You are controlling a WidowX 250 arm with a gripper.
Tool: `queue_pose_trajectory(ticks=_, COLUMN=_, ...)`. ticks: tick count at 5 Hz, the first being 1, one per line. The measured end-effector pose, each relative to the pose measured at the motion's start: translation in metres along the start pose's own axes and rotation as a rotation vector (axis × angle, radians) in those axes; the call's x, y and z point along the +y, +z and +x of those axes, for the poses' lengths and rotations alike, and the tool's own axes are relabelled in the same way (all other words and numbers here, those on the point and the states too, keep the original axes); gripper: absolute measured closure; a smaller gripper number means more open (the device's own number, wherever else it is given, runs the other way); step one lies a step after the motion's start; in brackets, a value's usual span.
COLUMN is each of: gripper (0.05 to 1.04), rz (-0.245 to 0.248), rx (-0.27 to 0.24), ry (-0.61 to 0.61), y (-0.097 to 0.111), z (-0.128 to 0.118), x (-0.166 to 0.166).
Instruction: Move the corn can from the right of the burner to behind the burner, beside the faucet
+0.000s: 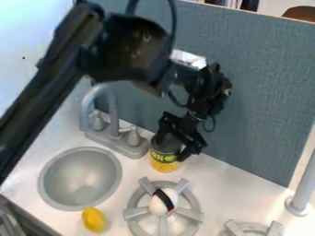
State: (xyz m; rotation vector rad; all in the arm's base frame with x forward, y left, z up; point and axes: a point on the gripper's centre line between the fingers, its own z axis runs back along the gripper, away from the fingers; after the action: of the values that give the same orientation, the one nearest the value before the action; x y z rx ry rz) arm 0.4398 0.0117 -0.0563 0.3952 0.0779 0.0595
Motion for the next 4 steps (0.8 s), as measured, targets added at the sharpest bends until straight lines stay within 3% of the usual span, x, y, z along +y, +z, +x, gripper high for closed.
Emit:
queue_pose_trajectory(ticks=2, gripper=0.083, rz=-0.115, rx=-0.103, ry=0.009, y=0.028, z=-0.018, x=-0.014)
queue_pose_trajectory(ticks=4, gripper=0.083, rz=-0.184, rx=-0.119, ry=-0.111, y=0.044, z=-0.046, x=-0.033)
